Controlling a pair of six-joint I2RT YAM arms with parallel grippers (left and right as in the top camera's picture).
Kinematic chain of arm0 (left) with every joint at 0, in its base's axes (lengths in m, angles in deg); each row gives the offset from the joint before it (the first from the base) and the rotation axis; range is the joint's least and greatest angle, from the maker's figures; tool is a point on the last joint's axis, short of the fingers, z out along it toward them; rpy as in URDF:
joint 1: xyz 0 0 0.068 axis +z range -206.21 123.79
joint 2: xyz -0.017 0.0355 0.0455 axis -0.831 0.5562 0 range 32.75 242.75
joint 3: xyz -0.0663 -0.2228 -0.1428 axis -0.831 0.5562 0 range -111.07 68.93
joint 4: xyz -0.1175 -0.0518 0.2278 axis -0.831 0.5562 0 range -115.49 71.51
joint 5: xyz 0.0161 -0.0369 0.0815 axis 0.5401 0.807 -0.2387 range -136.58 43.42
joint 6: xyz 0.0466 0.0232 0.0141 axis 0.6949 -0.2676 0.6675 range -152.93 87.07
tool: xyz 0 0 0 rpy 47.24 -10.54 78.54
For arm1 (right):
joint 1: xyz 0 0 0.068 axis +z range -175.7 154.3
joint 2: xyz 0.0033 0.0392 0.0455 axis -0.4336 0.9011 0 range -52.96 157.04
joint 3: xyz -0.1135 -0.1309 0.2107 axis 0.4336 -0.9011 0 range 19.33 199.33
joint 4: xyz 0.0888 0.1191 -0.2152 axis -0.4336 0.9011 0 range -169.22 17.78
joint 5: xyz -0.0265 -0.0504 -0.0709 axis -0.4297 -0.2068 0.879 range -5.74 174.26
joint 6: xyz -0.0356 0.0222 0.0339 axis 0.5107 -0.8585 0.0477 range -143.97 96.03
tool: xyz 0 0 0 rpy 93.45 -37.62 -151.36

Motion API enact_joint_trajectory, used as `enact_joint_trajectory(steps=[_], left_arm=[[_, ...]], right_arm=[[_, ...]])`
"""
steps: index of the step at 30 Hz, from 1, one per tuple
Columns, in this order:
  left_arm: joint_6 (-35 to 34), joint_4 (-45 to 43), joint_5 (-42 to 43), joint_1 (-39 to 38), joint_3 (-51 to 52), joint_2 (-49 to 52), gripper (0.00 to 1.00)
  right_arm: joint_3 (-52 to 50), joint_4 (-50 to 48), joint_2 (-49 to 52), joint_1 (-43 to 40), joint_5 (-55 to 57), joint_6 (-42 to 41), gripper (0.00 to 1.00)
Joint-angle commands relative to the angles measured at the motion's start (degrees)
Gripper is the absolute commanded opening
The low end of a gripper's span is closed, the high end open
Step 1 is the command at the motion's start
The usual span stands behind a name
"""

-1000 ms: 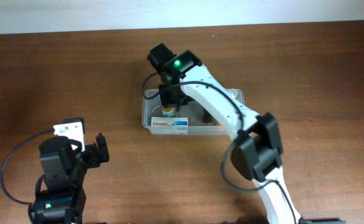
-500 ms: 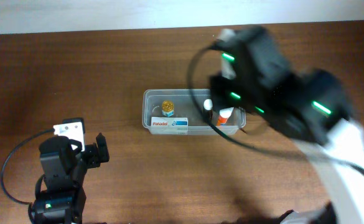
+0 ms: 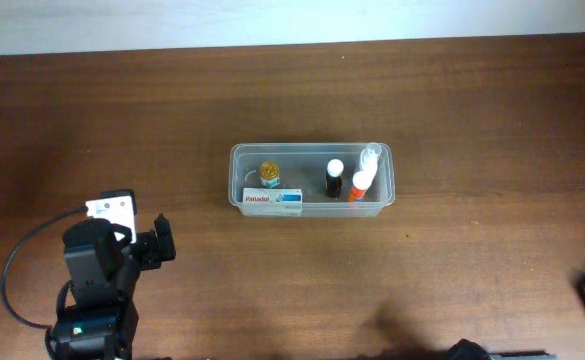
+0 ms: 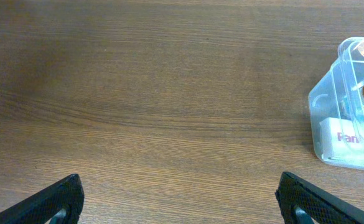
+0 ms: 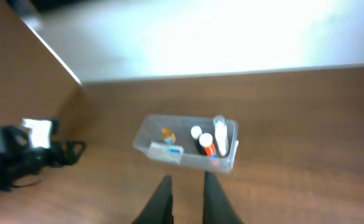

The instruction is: Pack container

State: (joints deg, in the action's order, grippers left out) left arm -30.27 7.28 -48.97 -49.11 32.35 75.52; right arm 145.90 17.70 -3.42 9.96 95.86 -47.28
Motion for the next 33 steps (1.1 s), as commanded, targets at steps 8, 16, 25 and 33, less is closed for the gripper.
enact_joint_trajectory(steps=[8, 16, 25, 33], left_arm=[[1.1, -0.2, -0.4, -0.1, 0.1, 0.0, 0.99], [1.1, -0.2, -0.4, -0.1, 0.1, 0.0, 0.99], [1.1, -0.2, -0.4, -0.1, 0.1, 0.0, 1.00], [1.1, -0.2, -0.4, -0.1, 0.1, 0.0, 0.99]], right_arm=[[-0.5, 0.4, -21.6, -0.1, 0.7, 0.6, 0.12], [-2.6, 0.4, -31.6, -0.1, 0.7, 0.6, 0.12], [-2.6, 0.4, -36.9, -0.1, 0.5, 2.1, 0.12], [-2.6, 0.4, -39.8, -0.1, -0.1, 3.6, 0.13]])
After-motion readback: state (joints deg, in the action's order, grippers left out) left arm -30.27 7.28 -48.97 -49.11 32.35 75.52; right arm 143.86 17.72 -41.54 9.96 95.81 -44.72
